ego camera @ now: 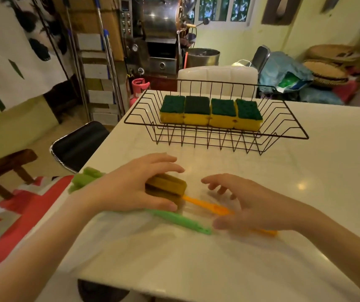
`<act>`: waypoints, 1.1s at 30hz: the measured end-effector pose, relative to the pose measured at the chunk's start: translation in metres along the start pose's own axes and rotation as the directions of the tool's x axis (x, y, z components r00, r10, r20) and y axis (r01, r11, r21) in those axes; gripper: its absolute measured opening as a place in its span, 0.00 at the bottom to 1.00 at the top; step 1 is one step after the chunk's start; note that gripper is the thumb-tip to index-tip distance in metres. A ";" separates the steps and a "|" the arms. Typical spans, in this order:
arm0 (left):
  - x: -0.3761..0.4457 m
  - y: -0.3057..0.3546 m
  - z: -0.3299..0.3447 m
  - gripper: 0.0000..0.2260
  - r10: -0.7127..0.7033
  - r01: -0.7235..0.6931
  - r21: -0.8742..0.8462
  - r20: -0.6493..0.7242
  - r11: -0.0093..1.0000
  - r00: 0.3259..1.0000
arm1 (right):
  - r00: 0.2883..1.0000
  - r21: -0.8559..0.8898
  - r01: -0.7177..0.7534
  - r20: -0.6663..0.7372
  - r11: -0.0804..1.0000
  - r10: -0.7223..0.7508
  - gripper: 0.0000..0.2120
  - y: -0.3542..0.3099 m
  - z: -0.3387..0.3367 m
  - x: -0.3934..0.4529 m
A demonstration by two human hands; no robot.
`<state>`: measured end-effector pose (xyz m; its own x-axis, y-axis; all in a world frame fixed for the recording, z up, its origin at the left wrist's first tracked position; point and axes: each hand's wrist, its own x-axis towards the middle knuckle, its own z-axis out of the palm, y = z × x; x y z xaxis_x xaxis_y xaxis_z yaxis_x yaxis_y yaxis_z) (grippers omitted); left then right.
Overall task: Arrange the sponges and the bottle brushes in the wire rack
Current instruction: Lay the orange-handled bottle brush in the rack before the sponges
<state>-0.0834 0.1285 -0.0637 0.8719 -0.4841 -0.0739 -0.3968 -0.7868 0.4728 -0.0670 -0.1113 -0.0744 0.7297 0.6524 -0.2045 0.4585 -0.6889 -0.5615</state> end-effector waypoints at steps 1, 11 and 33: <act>0.000 -0.001 0.002 0.28 0.001 -0.002 0.014 0.016 1.000 1.000 | 1.000 -0.037 0.009 0.012 0.999 -0.009 0.34 0.000 0.000 -0.003; 0.014 0.001 -0.001 0.26 -0.015 0.006 0.093 0.102 0.996 0.995 | 0.998 -0.168 0.022 0.065 0.986 -0.012 0.16 0.007 -0.003 -0.011; 0.091 0.016 -0.085 0.24 0.092 -0.062 0.124 -0.255 0.990 0.963 | 0.922 -0.232 0.055 -0.362 0.971 -0.138 0.11 0.021 -0.118 0.025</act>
<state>0.0141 0.1049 0.0120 0.8758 -0.4409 0.1963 -0.4826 -0.7968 0.3635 0.0214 -0.1468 0.0034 0.7929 0.5822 0.1798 0.6029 -0.7067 -0.3702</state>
